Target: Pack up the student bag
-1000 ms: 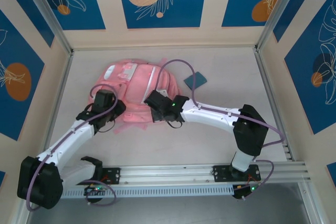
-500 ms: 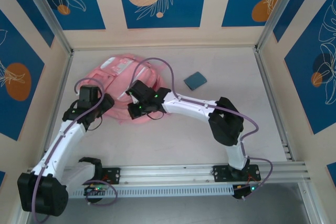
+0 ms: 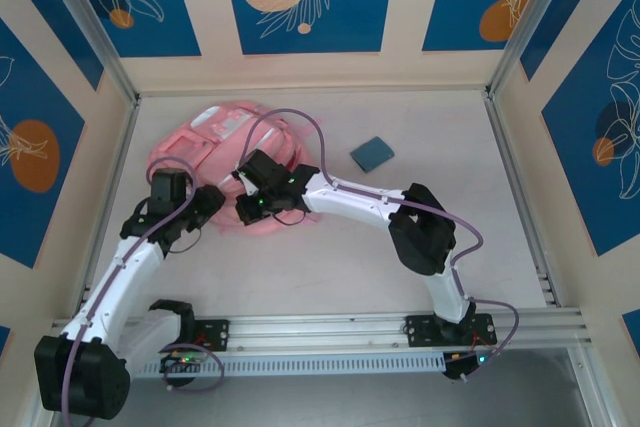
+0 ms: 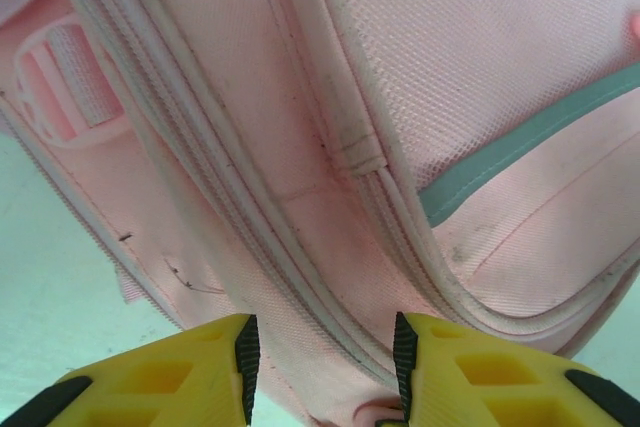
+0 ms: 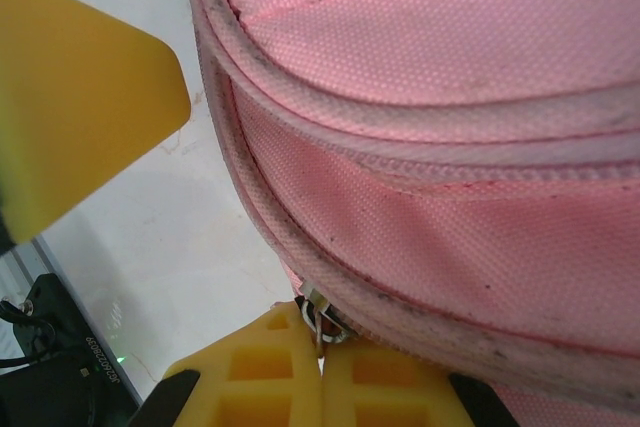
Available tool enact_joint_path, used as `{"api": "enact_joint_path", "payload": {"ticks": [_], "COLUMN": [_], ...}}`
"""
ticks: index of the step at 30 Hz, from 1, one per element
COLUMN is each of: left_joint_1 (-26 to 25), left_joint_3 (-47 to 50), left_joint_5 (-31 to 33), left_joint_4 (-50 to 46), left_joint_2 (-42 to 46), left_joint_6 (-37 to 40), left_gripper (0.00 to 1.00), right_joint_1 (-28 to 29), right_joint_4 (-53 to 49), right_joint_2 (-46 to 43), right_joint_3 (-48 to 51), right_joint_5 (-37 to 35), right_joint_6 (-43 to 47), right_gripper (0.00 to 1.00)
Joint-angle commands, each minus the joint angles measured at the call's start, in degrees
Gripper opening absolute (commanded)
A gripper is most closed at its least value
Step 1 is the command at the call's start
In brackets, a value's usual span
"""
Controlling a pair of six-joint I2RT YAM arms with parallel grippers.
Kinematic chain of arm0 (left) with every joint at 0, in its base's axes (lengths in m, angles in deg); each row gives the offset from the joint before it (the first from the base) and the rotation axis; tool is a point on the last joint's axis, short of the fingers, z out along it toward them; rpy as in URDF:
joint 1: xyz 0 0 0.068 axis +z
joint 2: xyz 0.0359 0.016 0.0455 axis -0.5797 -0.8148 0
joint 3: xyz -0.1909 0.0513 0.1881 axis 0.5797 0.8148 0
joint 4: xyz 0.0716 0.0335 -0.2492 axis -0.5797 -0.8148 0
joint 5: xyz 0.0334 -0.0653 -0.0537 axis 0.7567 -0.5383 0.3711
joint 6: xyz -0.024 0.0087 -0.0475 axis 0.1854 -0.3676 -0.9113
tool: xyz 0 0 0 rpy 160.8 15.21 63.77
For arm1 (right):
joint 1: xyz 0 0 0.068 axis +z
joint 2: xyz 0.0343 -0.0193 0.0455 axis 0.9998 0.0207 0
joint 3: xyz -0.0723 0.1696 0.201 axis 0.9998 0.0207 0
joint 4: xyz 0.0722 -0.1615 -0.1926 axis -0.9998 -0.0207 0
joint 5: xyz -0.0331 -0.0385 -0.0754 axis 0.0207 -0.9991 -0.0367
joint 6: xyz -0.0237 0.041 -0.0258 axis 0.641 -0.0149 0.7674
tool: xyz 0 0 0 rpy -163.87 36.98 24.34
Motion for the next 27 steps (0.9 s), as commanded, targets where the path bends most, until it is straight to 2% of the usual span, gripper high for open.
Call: {"api": "enact_joint_path", "payload": {"ticks": [1, 12, 15, 17, 21, 27], "left_joint_1": [0.7, 0.7, 0.7, 0.7, 0.7, 0.7], "left_joint_3": [1.4, 4.1, 4.0, 4.1, 4.0, 3.7], "left_joint_5": [-1.7, -3.0, -2.8, -2.2, -0.1, 0.9], "left_joint_4": [2.7, 8.7, 9.8, 10.2, 9.9, 8.2], "left_joint_2": [-0.1, -3.4, -4.8, -5.4, -5.2, -5.1], "left_joint_6": [-1.9, -3.4, -3.0, -2.6, -0.9, 1.6], "left_gripper": [0.41, 0.42, 0.34, 0.24, 0.08, 0.0], "right_joint_1": [-0.1, 0.8, 1.5, 1.6, 1.3, -3.3], "right_joint_4": [2.8, 1.1, -0.1, -1.9, -6.6, -9.9], "right_joint_2": [-2.5, -3.7, -4.5, -5.2, -7.6, -11.6], "right_joint_3": [0.1, 0.1, 0.3, 0.9, 3.3, 9.4], "right_joint_5": [1.4, 0.5, -1.5, -4.6, -14.5, -24.4], "right_joint_6": [0.9, 2.0, 2.7, 2.7, 3.4, 3.9], "right_gripper": [0.0, 0.0, 0.0, 0.0, 0.0, 0.0]}}
